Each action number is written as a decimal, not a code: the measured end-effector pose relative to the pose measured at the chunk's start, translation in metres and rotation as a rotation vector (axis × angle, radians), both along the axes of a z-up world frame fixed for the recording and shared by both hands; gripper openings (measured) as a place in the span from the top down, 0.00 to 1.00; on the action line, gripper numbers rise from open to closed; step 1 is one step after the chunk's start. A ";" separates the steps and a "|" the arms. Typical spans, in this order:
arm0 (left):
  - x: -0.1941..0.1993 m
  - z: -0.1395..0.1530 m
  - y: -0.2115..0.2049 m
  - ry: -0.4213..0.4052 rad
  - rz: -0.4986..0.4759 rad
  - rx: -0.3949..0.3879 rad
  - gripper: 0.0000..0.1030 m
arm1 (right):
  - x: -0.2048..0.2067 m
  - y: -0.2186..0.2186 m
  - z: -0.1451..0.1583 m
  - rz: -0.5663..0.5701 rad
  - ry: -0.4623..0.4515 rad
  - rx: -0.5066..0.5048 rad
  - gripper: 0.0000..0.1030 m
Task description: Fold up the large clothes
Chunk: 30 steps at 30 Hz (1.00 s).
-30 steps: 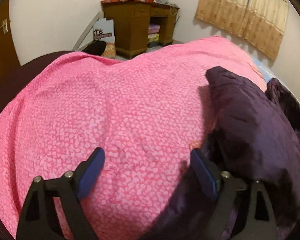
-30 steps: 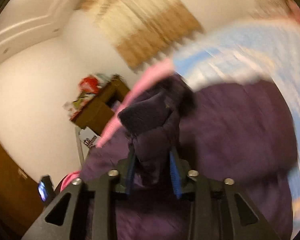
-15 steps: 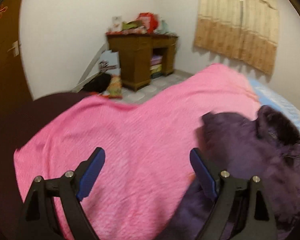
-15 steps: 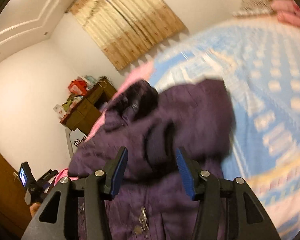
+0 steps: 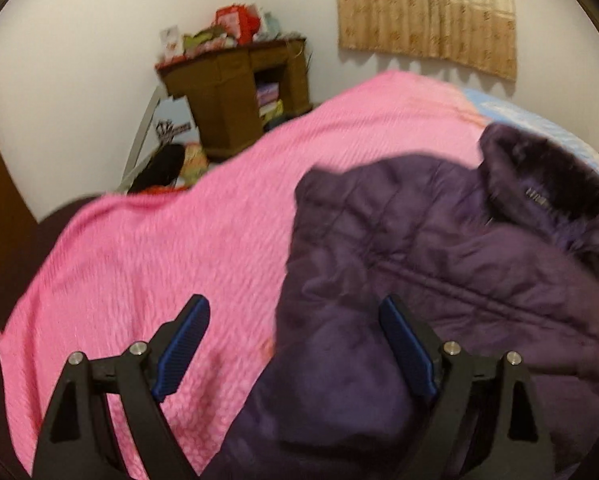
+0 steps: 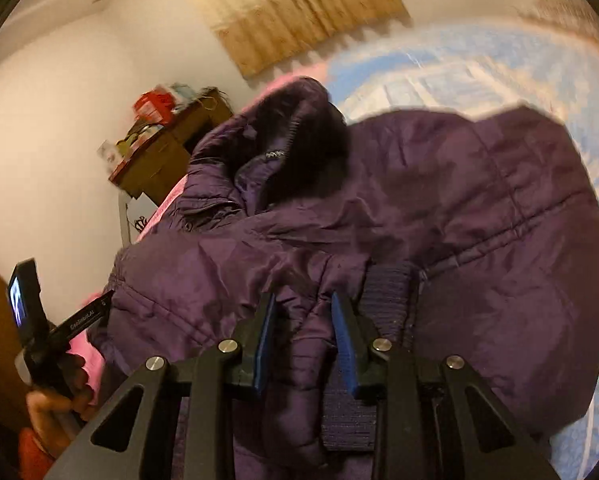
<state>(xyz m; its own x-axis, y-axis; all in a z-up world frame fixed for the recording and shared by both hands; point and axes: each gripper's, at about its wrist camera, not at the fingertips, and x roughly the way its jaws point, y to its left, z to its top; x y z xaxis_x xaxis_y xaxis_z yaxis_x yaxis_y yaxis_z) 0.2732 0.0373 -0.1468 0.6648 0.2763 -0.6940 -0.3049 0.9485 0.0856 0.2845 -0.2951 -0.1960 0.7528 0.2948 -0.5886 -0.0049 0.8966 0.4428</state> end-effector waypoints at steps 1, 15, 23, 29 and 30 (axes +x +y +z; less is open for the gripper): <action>-0.003 -0.006 0.004 0.001 0.009 0.005 0.05 | 0.000 0.001 0.000 0.010 0.002 -0.008 0.70; -0.008 -0.018 0.015 -0.001 0.052 0.040 0.00 | -0.020 -0.009 0.038 0.024 -0.076 -0.072 0.71; -0.020 -0.011 0.007 -0.013 0.042 0.048 0.00 | -0.004 -0.008 -0.007 0.030 -0.015 -0.037 0.70; -0.041 0.021 0.010 -0.034 -0.012 0.009 0.00 | -0.029 -0.014 0.018 0.005 -0.025 -0.004 0.67; -0.043 0.029 0.011 -0.044 -0.030 -0.010 0.00 | -0.037 -0.018 0.025 0.004 -0.048 0.021 0.64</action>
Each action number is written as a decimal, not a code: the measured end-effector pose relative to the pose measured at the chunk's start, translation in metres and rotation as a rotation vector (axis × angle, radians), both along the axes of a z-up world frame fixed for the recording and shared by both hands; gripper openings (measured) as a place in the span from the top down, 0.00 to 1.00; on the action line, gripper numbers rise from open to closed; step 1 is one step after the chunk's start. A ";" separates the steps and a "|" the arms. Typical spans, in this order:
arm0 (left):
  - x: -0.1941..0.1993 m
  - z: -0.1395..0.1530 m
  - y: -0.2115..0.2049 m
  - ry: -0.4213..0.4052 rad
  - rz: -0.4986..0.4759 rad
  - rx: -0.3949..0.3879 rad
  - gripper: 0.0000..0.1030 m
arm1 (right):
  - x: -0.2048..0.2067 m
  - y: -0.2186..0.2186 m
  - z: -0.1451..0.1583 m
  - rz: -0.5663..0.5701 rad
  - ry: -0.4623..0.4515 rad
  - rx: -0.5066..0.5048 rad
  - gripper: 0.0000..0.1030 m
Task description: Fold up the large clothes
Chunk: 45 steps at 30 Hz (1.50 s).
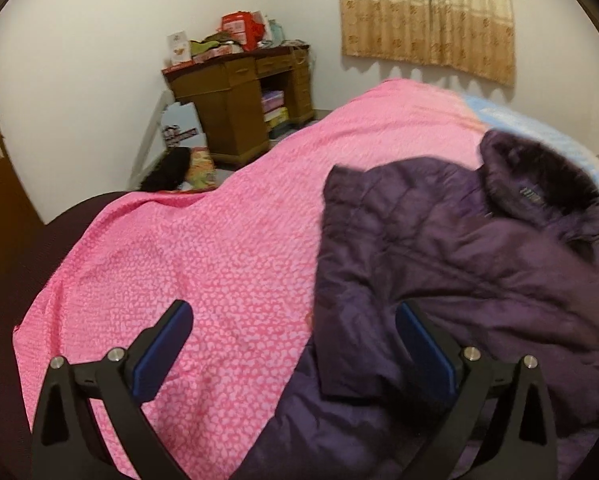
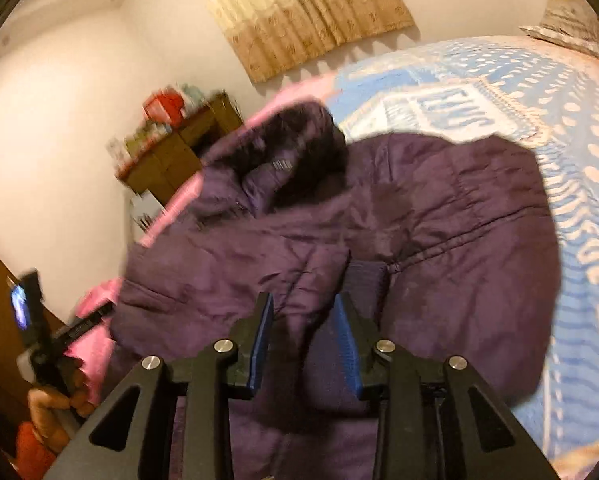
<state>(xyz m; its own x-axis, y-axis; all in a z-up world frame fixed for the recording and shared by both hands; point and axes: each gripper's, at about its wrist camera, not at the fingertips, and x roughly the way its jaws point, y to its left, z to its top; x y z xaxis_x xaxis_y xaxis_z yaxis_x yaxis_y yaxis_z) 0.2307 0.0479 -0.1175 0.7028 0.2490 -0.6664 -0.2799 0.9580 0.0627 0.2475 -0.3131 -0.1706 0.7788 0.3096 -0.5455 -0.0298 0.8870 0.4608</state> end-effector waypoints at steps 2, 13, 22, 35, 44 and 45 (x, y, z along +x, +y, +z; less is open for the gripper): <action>0.000 0.017 -0.003 -0.030 -0.031 -0.018 0.00 | -0.013 -0.005 0.015 -0.009 -0.036 0.006 0.59; 0.100 0.073 -0.038 -0.065 -0.261 -0.138 0.00 | 0.045 -0.018 0.099 0.047 -0.086 -0.139 0.43; 0.217 0.044 -0.085 0.075 -0.323 -0.182 0.00 | 0.206 -0.015 0.089 0.083 0.077 -0.189 0.43; 0.256 0.000 -0.114 0.225 -0.449 -0.332 0.88 | 0.245 0.011 0.055 0.114 0.086 -0.437 0.92; 0.192 0.001 -0.067 0.153 -0.405 -0.390 0.88 | 0.185 -0.014 0.022 0.057 0.114 -0.394 0.92; 0.194 -0.011 -0.066 0.182 -0.391 -0.388 0.87 | 0.184 -0.020 0.008 0.050 0.150 -0.358 0.92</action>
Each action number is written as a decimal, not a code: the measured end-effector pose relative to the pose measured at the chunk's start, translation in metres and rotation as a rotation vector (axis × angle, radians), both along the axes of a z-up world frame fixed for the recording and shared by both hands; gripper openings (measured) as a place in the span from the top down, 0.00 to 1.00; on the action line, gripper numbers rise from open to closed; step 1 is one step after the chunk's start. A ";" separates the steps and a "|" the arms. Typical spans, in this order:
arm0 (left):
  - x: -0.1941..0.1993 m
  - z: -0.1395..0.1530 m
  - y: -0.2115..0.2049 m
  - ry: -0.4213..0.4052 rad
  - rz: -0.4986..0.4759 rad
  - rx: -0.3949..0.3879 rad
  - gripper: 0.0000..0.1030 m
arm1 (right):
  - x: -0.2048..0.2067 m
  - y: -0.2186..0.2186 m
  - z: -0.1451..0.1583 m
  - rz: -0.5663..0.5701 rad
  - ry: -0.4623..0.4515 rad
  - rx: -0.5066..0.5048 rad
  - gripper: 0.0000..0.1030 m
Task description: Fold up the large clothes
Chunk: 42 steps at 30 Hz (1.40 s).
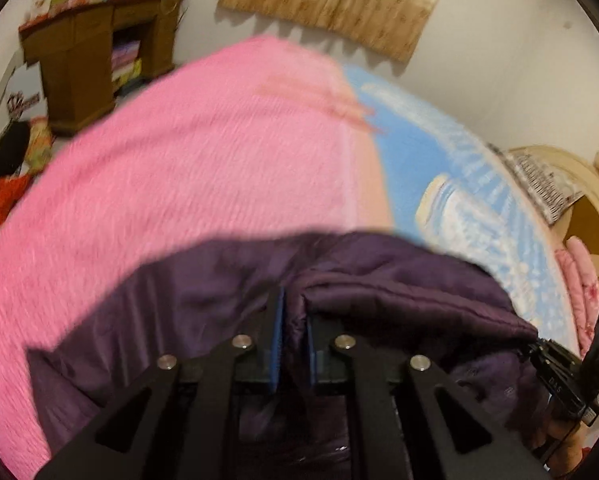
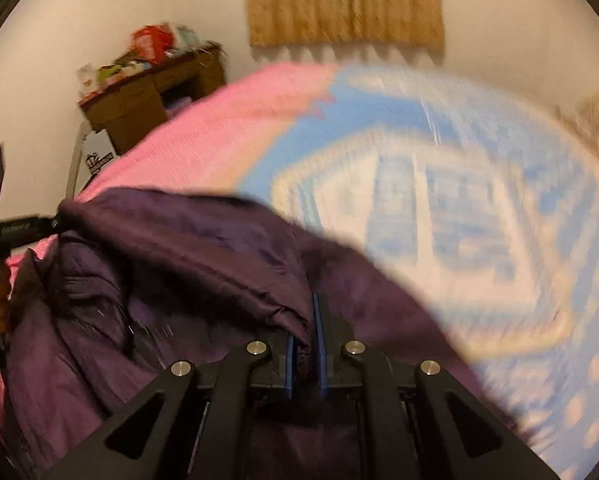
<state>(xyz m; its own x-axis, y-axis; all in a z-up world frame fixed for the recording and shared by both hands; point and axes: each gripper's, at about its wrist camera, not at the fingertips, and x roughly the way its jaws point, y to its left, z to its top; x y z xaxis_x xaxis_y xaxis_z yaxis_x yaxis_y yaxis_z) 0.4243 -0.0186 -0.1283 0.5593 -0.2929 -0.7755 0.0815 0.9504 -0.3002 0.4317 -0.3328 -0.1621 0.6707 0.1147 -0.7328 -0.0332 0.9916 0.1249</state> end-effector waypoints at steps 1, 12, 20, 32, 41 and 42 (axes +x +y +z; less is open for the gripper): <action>0.001 -0.016 0.000 0.033 0.008 0.003 0.86 | 0.001 -0.005 -0.020 -0.022 0.048 0.047 0.92; -0.015 -0.012 0.003 -0.015 0.010 0.006 0.67 | -0.013 -0.009 -0.021 -0.044 0.030 0.091 0.76; -0.047 0.051 0.037 -0.150 0.034 0.065 0.33 | -0.068 -0.021 0.037 -0.068 -0.118 0.057 0.62; 0.023 0.018 -0.054 -0.125 -0.013 0.271 0.32 | 0.037 0.051 0.020 0.042 -0.053 -0.090 0.80; 0.015 -0.032 -0.017 -0.035 -0.014 0.097 0.24 | 0.052 0.008 -0.027 0.054 -0.010 0.090 0.83; 0.017 -0.033 -0.021 -0.034 -0.014 0.111 0.24 | 0.051 0.009 -0.026 0.053 -0.014 0.080 0.83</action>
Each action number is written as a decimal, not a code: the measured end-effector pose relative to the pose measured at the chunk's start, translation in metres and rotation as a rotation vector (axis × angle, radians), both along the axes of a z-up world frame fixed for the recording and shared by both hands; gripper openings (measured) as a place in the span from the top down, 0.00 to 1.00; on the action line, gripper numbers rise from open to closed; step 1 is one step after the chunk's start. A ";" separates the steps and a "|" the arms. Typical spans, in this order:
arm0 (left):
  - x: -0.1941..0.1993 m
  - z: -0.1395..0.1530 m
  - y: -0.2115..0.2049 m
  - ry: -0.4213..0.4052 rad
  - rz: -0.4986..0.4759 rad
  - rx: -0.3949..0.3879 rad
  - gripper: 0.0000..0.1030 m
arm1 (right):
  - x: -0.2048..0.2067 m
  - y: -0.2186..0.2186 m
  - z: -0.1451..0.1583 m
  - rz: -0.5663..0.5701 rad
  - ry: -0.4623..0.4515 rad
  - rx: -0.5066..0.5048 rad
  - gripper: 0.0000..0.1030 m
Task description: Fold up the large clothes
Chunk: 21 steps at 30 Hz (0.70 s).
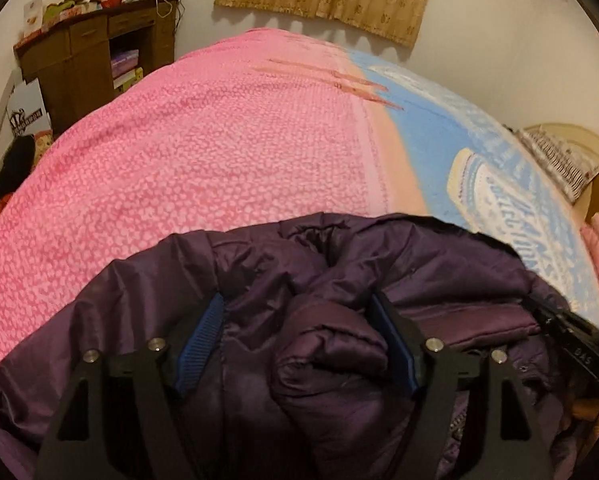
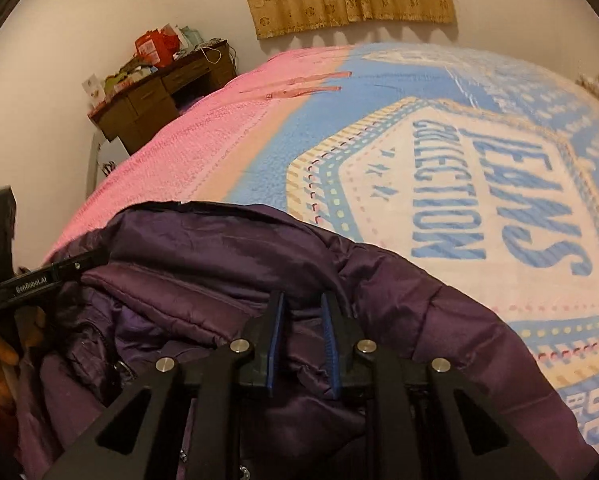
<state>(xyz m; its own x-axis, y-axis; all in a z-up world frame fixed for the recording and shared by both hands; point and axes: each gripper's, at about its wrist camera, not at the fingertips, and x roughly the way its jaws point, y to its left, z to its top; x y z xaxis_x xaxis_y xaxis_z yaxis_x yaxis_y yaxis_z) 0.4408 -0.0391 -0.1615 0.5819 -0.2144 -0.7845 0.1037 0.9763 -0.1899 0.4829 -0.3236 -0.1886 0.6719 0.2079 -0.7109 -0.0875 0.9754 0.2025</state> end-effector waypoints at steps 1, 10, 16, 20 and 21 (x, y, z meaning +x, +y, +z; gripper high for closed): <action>0.001 0.001 -0.005 0.002 0.000 0.015 0.23 | -0.001 0.000 0.001 -0.001 0.001 0.003 0.83; 0.000 -0.004 -0.007 0.000 -0.004 0.024 0.21 | -0.028 -0.007 -0.001 -0.041 0.037 -0.101 0.73; 0.003 -0.003 -0.013 0.012 -0.008 0.056 0.20 | -0.028 -0.004 0.002 -0.050 0.032 -0.120 0.69; -0.024 0.034 0.011 0.009 0.020 -0.058 0.21 | -0.075 -0.021 0.041 -0.088 -0.054 -0.004 0.68; -0.038 0.047 0.022 -0.019 0.018 -0.119 0.21 | -0.099 -0.026 0.055 -0.084 -0.100 0.029 0.67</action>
<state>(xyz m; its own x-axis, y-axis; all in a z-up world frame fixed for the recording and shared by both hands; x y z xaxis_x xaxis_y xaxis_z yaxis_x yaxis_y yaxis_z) 0.4029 -0.0167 -0.1145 0.6013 -0.2948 -0.7427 0.0909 0.9487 -0.3029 0.3838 -0.3492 -0.1336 0.7550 0.1678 -0.6339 -0.0272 0.9739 0.2255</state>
